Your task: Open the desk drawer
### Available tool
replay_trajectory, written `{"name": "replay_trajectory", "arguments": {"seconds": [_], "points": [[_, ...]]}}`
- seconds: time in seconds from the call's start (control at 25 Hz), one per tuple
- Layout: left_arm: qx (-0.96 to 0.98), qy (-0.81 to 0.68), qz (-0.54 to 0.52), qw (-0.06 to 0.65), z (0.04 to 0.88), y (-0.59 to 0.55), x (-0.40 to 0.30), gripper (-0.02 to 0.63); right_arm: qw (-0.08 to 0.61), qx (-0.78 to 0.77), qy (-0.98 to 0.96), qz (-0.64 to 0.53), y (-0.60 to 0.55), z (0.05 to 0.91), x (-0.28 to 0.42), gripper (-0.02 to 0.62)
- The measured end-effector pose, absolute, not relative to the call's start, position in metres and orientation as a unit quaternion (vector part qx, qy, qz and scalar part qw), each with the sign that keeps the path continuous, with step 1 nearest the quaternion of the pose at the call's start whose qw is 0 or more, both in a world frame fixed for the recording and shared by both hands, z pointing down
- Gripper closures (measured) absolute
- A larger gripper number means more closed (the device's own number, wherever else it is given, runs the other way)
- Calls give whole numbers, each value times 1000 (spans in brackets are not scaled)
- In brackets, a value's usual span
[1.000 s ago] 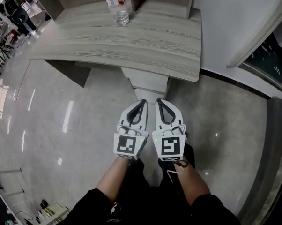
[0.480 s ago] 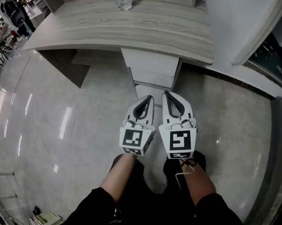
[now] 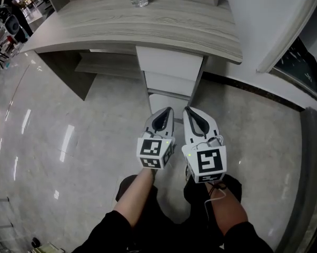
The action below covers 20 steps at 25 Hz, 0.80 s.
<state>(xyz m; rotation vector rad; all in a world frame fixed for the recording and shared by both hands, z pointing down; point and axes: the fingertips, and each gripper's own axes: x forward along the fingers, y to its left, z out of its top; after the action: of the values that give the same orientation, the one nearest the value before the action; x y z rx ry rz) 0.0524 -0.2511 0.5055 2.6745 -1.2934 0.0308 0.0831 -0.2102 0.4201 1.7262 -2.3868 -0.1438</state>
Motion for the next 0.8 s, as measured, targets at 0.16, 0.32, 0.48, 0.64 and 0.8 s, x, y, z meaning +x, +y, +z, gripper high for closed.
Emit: {"name": "replay_trajectory", "arguments": {"seconds": [0.16,0.32,0.48,0.64,0.8], "points": [[889,-440,6,125,533,-263,55,601,90,576,-811,-35,-211,421,90,589],[889,-431,-8,154,551,-274,62,560,91,577,-810,-49,-211,419,96,589],[885,-412,-55,211,562,-289,67,527,88,579,-810,-29,-211,425,103,589],[863,-372,-151,307,578,-313,69,489,90,565,-820,-33,-214,425,99,589],[823,-331,-241,393,596,-337,68,461,80,556,-827,-36,-217,421,96,589]]}}
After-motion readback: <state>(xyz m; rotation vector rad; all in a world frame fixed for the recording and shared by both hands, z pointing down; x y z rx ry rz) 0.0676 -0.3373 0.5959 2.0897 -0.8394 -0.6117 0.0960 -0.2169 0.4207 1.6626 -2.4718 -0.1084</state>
